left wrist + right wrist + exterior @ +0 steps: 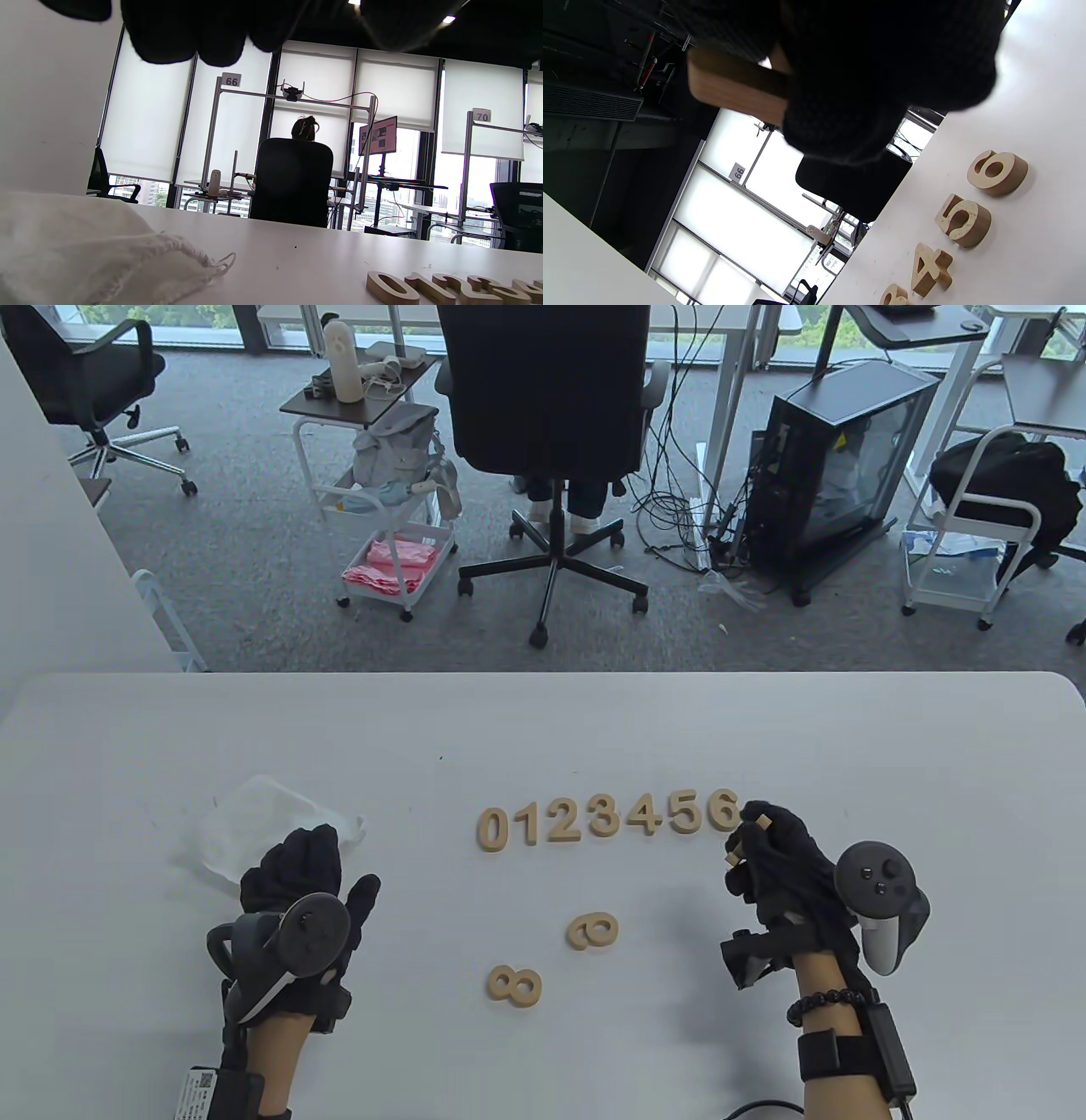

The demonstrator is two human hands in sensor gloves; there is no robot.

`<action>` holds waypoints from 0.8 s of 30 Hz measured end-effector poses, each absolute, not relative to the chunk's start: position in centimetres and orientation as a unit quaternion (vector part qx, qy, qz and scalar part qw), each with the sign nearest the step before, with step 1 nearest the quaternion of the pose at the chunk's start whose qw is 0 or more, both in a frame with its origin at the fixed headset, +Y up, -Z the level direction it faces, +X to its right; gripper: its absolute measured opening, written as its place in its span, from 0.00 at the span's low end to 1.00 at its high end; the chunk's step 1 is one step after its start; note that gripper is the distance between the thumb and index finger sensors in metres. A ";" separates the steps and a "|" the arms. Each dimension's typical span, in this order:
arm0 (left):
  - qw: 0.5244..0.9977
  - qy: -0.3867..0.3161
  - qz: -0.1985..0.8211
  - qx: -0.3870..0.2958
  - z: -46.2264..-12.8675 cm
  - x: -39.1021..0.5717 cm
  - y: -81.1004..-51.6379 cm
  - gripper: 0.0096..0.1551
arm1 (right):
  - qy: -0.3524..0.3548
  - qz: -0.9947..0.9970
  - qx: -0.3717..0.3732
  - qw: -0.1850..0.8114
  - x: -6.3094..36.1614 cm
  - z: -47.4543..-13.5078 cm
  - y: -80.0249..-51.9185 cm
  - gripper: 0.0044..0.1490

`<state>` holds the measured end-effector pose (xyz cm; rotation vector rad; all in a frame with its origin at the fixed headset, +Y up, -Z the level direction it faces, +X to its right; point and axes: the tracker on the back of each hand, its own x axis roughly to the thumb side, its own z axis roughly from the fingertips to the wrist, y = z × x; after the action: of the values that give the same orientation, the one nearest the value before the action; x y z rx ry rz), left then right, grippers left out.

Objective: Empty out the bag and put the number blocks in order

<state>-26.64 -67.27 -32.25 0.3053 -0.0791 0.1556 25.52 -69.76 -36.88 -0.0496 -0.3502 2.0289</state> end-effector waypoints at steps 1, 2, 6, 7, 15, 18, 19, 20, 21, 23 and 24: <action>0.985 -0.039 0.078 0.152 -32.3 -26.6 -67.3 0.47 | -0.146 0.843 -0.023 0.518 25.6 -36.8 -69.7 0.41; 0.985 -0.039 0.078 0.151 -32.3 -26.6 -67.3 0.47 | -0.146 0.844 -0.025 0.515 25.8 -36.8 -69.7 0.40; 0.985 -0.040 0.076 0.149 -32.3 -26.6 -67.3 0.47 | -0.144 0.854 -0.025 0.500 26.1 -36.7 -69.5 0.30; 0.985 -0.041 0.076 0.148 -32.3 -26.5 -67.3 0.46 | -0.150 0.853 -0.032 0.499 26.2 -36.7 -69.5 0.28; 0.985 -0.040 0.077 0.147 -32.3 -26.5 -67.3 0.47 | -0.192 0.877 -0.068 0.435 26.7 -36.8 -69.3 0.39; 0.986 -0.040 0.073 0.147 -32.3 -26.4 -67.3 0.47 | -0.205 0.881 -0.096 0.416 27.2 -37.1 -69.7 0.29; 0.986 -0.040 0.072 0.148 -32.3 -26.4 -67.3 0.47 | -0.208 0.885 -0.103 0.403 27.3 -37.2 -69.7 0.27; 0.985 -0.040 0.071 0.150 -32.3 -26.4 -67.2 0.47 | -0.202 0.895 -0.106 0.382 27.6 -37.5 -69.7 0.26; 0.985 -0.039 0.071 0.152 -32.3 -26.4 -67.1 0.47 | -0.200 0.905 -0.113 0.359 27.8 -37.7 -69.7 0.26; 0.985 -0.038 0.072 0.153 -32.2 -26.4 -67.1 0.47 | -0.202 0.916 -0.127 0.322 28.3 -38.3 -69.5 0.26; 0.985 -0.038 0.072 0.153 -32.2 -26.4 -67.1 0.47 | -0.204 0.921 -0.137 0.301 28.6 -38.7 -69.4 0.26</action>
<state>-26.42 -67.12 -32.23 0.3076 -0.0766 0.1438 28.60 -69.38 -38.66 -0.3624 -0.5401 2.4441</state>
